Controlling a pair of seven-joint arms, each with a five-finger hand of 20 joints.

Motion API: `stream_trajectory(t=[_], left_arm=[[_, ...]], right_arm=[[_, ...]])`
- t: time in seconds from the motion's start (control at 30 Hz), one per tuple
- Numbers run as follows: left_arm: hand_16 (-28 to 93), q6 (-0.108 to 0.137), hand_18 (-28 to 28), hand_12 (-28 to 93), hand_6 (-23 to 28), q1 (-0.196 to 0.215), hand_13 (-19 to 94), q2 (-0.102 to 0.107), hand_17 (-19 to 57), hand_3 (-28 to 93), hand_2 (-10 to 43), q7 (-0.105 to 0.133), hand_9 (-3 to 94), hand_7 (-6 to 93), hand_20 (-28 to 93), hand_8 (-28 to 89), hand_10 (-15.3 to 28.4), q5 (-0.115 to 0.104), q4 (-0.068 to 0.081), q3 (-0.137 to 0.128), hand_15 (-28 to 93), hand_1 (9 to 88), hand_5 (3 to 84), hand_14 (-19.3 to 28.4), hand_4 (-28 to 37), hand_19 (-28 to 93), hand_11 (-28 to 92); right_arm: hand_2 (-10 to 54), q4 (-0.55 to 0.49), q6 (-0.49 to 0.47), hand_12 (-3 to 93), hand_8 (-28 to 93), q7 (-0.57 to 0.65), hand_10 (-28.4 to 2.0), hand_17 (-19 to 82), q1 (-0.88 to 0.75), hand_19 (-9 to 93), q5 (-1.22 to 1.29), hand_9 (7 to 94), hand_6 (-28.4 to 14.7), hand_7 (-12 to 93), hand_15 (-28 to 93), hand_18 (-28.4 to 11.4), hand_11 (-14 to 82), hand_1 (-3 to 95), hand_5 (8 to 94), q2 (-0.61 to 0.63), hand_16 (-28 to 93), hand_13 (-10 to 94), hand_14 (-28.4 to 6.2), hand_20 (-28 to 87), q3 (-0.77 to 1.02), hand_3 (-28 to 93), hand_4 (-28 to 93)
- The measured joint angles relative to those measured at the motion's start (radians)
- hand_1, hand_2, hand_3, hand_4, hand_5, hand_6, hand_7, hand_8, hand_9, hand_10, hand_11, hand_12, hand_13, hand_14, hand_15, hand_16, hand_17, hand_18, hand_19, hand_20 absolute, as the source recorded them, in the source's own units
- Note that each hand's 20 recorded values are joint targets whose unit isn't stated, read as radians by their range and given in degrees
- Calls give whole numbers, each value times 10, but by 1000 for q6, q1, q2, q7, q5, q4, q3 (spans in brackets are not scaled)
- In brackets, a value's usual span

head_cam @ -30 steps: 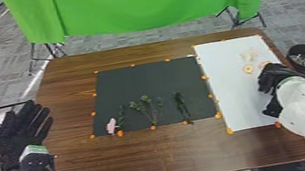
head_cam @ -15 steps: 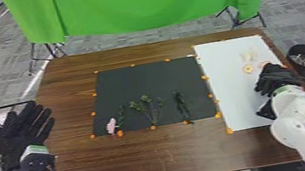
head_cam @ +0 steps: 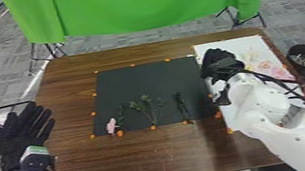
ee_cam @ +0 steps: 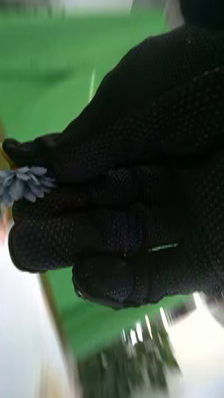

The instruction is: Arrange flowers

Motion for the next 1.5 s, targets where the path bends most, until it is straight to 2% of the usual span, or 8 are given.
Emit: stream_trajectory(t=[0.13, 0.33, 0.47, 0.73, 0.87, 1.2, 1.37, 1.5], left_arm=[[-87, 1, 161, 113, 105, -8, 279, 3, -66, 708, 154, -2, 388, 158, 80, -91, 163, 0, 1, 10, 428, 282, 476, 164, -283, 412, 252], [-86, -2, 161, 113, 104, -28, 276, 8, -67, 708, 153, -38, 384, 156, 79, -90, 162, 8, 3, 29, 428, 281, 472, 165, -283, 412, 252], [-86, -1, 161, 113, 104, -35, 276, 15, -67, 706, 153, -42, 384, 155, 79, -89, 162, 11, 3, 35, 427, 282, 472, 165, -283, 412, 250], [-85, -1, 161, 112, 105, -74, 275, 28, -68, 706, 153, -52, 385, 153, 79, -89, 163, 15, 12, 75, 428, 281, 472, 166, -283, 412, 250], [-85, -1, 161, 112, 104, -86, 275, 31, -68, 705, 153, -57, 384, 152, 79, -89, 163, 15, 13, 77, 427, 281, 472, 166, -283, 412, 248], [-86, 0, 161, 113, 104, -88, 276, 35, -68, 705, 154, -65, 385, 154, 79, -88, 163, 17, 13, 72, 430, 281, 472, 167, -283, 412, 251], [-86, -1, 156, 113, 104, -98, 275, 35, -84, 708, 149, -76, 385, 155, 77, -89, 163, 23, 16, 74, 430, 283, 473, 166, -283, 403, 251], [-86, 6, 152, 113, 104, -104, 274, 35, -92, 714, 130, -90, 384, 156, 74, -89, 163, 55, 17, 74, 430, 290, 472, 165, -283, 392, 252]], right_arm=[[-6, 83, -23, 321, 5, -69, -96, 380, 135, 821, -6, 825, -17, 172, 394, -198, 115, 602, 751, -108, 374, 740, -74, 370, -103, 720, -283], [-6, 227, -98, 319, 5, -95, -95, 379, 283, 822, -18, 824, -16, 170, 394, -198, 114, 602, 752, -264, 373, 741, -74, 373, -239, 720, -283], [-5, 288, -153, 319, 5, -103, -94, 379, 316, 823, -32, 823, -16, 171, 394, -199, 114, 600, 751, -338, 372, 740, -74, 374, -271, 720, -283], [-3, 425, -142, 312, -1, -115, -93, 376, 373, 818, -88, 815, -13, 172, 390, -198, 108, 600, 746, -418, 369, 735, -71, 373, -382, 712, -283], [-3, 484, -113, 309, -4, -114, -93, 376, 389, 818, -128, 814, -12, 174, 388, -199, 107, 599, 744, -452, 369, 734, -72, 373, -411, 712, -283], [-32, 508, -102, 294, -17, -83, -97, 376, 392, 819, -146, 790, -14, 194, 401, -206, 111, 555, 720, -486, 352, 726, -80, 365, -422, 716, -283], [-79, 494, -122, 218, -40, -57, -119, 357, 376, 813, -134, 747, -19, 198, 448, -214, 176, 473, 678, -489, 269, 701, -98, 342, -418, 767, -283], [-94, 485, -126, 177, -103, -39, -131, 353, 368, 815, -131, 726, -18, 183, 469, -219, 194, 413, 673, -490, 238, 690, -108, 339, -425, 802, -273]])
